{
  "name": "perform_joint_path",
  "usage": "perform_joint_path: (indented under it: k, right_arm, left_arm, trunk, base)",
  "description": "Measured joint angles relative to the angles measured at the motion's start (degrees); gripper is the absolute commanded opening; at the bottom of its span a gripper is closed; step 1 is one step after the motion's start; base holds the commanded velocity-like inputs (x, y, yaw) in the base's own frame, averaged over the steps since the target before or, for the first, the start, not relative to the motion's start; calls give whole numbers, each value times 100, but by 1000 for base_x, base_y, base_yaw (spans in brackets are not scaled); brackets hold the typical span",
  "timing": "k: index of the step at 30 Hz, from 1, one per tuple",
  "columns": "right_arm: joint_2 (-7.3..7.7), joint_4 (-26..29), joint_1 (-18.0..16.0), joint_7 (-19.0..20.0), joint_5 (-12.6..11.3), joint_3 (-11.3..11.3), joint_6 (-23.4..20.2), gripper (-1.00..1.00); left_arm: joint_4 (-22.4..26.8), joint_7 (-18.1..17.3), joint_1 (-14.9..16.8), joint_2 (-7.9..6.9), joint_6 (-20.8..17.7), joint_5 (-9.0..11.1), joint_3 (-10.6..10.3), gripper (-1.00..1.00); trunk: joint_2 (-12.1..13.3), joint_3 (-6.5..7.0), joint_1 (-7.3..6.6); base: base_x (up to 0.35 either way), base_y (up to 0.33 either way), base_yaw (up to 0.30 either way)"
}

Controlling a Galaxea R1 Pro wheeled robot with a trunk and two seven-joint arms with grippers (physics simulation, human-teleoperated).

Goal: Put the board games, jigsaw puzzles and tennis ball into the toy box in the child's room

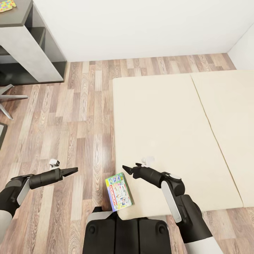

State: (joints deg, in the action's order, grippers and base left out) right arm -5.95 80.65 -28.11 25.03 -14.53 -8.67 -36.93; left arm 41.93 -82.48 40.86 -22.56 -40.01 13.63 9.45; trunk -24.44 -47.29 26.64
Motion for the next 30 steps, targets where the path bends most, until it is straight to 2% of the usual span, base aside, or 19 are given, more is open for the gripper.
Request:
perform_joint_path:
  k: [30]
  right_arm:
    - [-6,-42,0,-44,45,-16,25,100]
  left_arm:
    - [-1,-5,0,-20,0,9,5,100]
  trunk:
    - [0,0,-1]
  base:
    - [-6,8,0]
